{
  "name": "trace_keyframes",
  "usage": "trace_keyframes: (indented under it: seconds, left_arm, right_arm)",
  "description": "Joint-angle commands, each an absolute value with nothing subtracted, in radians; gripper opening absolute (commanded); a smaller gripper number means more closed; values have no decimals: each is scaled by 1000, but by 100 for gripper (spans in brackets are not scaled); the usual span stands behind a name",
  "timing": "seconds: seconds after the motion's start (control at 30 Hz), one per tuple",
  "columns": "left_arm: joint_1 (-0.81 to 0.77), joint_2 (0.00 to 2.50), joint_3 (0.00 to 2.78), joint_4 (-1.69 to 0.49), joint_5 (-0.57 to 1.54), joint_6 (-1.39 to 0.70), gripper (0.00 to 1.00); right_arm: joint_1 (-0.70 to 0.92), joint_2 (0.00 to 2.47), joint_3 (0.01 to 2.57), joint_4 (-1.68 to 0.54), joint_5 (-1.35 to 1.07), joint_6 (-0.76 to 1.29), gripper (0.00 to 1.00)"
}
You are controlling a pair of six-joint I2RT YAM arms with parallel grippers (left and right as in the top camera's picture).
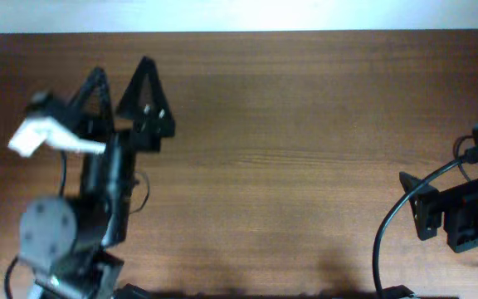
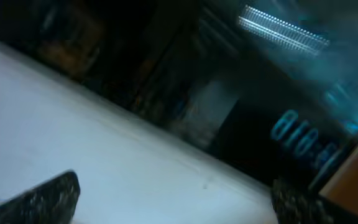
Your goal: Untangle cables
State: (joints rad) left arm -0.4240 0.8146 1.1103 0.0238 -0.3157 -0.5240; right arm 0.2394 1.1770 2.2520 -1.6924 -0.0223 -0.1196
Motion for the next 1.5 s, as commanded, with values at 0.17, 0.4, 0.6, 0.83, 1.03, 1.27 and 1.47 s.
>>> trace_keyframes:
  seconds: [0.17, 0.4, 0.6, 0.83, 1.03, 1.27, 1.47]
  left_arm:
    - [-249, 439, 375, 687, -337, -524, 99]
    - [-87, 267, 178, 754, -337, -523, 99]
    - [-22, 46, 14, 755, -343, -523, 99]
    - [62, 5, 8, 383, -363, -523, 99]
    - [59, 5, 8, -55, -363, -442, 99]
    - [59, 5, 8, -57, -359, -19, 99]
    - [20, 5, 10, -65, -231, -9, 99]
  right_arm:
    - [244, 1179, 2254, -1698, -14, -111, 99]
    - [244, 1179, 2254, -1698, -14, -111, 99]
    - [244, 1179, 2254, -1698, -14, -111, 99]
    - [244, 1179, 2254, -1698, -14, -111, 99]
    - [244, 1179, 2254, -1698, -14, -111, 99]
    - [244, 1179, 2254, -1698, -14, -111, 99]
    - [244, 1179, 2254, -1698, -14, -111, 99]
